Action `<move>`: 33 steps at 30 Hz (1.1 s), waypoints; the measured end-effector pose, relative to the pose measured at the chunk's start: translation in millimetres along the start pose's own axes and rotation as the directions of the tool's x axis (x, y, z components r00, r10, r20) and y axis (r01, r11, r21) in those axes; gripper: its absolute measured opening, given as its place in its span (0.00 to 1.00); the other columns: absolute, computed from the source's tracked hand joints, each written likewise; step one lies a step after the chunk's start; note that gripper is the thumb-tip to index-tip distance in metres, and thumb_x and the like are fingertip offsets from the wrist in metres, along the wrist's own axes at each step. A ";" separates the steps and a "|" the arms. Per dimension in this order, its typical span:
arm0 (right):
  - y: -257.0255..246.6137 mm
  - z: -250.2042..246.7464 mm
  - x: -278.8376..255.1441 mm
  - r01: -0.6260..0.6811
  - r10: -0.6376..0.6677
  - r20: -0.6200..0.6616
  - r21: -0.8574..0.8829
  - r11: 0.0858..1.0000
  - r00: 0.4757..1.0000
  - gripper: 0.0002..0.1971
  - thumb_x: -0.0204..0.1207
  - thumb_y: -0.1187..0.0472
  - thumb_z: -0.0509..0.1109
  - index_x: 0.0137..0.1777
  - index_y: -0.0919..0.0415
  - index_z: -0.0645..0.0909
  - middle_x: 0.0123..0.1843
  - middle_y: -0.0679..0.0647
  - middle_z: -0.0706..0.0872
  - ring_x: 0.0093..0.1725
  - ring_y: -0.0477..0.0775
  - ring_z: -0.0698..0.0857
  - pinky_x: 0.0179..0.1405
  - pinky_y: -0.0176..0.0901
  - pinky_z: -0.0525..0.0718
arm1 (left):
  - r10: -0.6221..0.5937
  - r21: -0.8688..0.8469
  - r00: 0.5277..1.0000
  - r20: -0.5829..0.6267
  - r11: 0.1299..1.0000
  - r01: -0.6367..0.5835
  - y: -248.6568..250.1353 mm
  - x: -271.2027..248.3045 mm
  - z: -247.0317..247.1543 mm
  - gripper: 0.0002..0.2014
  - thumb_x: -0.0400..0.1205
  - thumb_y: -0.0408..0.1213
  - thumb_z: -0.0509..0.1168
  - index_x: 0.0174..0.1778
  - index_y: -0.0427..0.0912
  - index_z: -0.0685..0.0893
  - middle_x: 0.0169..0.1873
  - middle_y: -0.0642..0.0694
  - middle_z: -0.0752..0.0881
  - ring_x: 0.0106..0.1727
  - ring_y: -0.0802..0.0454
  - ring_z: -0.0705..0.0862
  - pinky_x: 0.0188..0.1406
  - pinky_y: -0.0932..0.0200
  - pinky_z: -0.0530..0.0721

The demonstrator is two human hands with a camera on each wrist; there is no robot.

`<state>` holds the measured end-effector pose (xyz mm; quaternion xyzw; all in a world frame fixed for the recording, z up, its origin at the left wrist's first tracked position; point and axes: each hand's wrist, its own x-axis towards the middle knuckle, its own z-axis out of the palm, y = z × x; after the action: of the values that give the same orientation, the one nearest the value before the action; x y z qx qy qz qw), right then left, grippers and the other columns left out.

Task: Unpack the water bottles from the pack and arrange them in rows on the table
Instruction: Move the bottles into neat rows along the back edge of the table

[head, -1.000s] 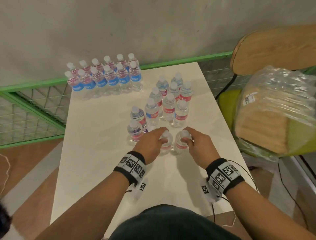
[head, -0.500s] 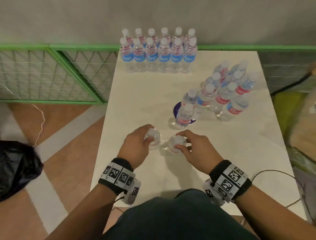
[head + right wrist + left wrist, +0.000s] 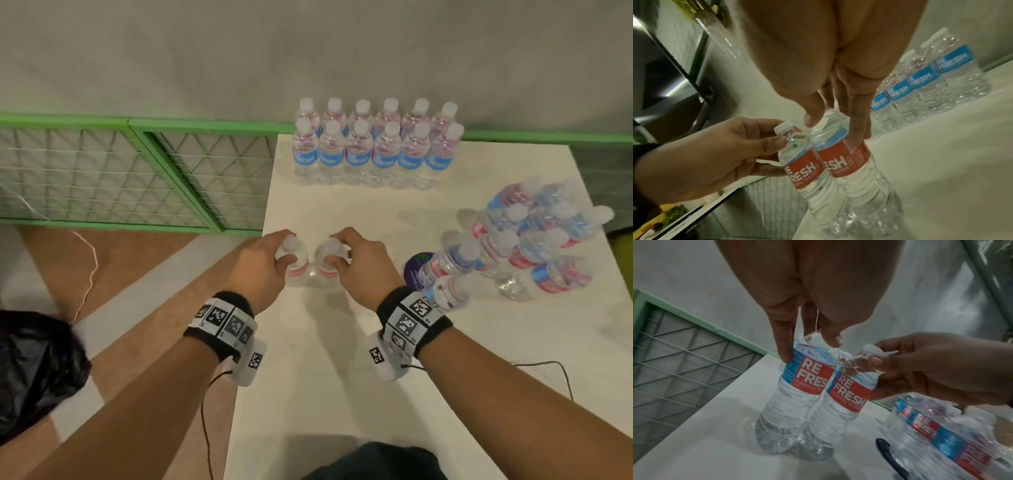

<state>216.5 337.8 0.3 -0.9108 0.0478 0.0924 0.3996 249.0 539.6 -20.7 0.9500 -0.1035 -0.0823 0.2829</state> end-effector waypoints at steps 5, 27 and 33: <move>-16.6 -1.7 78.9 -0.031 0.034 -0.088 0.036 0.999 0.996 0.10 0.77 0.62 0.70 0.57 0.57 0.80 0.53 0.55 0.87 0.45 0.53 0.83 0.40 0.32 0.77 | 0.006 -0.063 1.000 -0.023 0.998 -0.008 0.9 78.2 -16.1 0.19 0.83 0.35 0.67 0.71 0.44 0.79 0.60 0.40 0.86 0.57 0.39 0.84 0.55 0.58 0.77; -30.3 -33.6 183.0 -0.077 0.043 -0.150 -0.233 0.969 0.988 0.15 0.79 0.66 0.67 0.65 0.63 0.77 0.55 0.60 0.85 0.48 0.56 0.83 0.43 0.43 0.77 | 0.042 -0.091 0.998 -0.039 0.995 -0.045 8.1 184.4 -10.6 0.22 0.83 0.29 0.61 0.74 0.45 0.73 0.68 0.41 0.63 0.46 0.56 0.79 0.55 0.62 0.77; -31.3 -35.2 185.2 -0.063 0.028 -0.136 -0.257 0.964 0.990 0.14 0.77 0.65 0.70 0.62 0.61 0.79 0.53 0.58 0.86 0.52 0.59 0.86 0.43 0.42 0.79 | -0.050 -0.166 0.977 -0.206 0.986 0.015 13.9 200.4 -11.0 0.24 0.74 0.55 0.74 0.60 0.46 0.80 0.61 0.45 0.71 0.57 0.51 0.74 0.62 0.58 0.75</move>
<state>407.4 330.7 7.9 -0.9581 0.0823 0.0471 0.2703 442.8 485.2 -23.5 0.9286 -0.0504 0.0056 0.3677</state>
